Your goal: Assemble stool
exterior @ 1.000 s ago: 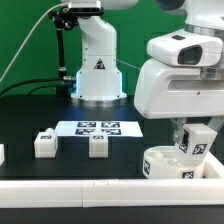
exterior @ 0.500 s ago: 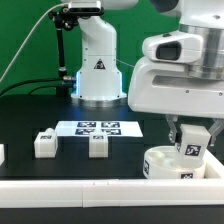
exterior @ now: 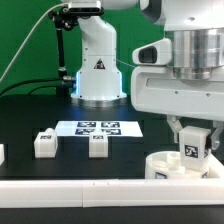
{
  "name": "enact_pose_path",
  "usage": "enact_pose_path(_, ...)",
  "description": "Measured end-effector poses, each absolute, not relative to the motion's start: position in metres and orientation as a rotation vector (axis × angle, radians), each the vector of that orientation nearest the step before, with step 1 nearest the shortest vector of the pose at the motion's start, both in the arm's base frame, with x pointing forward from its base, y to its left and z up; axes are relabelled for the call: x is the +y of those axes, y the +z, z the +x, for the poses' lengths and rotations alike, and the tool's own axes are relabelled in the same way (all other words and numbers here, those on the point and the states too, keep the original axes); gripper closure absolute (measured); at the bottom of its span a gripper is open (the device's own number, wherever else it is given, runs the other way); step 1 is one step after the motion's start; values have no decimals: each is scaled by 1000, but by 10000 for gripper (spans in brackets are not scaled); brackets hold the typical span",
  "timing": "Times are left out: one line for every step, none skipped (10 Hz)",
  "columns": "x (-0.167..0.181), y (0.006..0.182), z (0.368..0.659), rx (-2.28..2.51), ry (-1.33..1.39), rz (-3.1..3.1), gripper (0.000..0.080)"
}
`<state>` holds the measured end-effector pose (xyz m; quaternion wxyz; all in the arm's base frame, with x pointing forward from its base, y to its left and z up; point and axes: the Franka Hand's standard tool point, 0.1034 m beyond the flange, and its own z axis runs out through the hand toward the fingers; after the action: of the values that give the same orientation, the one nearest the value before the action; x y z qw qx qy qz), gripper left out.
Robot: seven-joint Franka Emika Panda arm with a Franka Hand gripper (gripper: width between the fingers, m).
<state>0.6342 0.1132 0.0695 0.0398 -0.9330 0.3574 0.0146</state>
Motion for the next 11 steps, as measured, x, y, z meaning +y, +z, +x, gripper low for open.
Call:
enact_pose_path(113,69,634,1173,50,-2830,463)
enact_pose_path(113,68,634,1236,54,-2804,463)
enact_pose_path(113,68,633,1324,58,-2764,463)
enact_pose_path(113,68,633,1460,67,-2690,463)
enact_pose_path(112,67,631,1718,62,-2516,463)
enact_pose_path(113,67,629,1899,59,-2349,463)
enact_pose_path(116,67,629,2057,62,-2187,463)
enact_pose_path(117,67,629,2177,39,-2012,463)
enact_pose_path(115,67,628,2215,22,-1904,463)
enact_pose_path(117,67,627,2261,41,-1848,463)
enact_pose_path(117,67,627,2296,55,-1794,463)
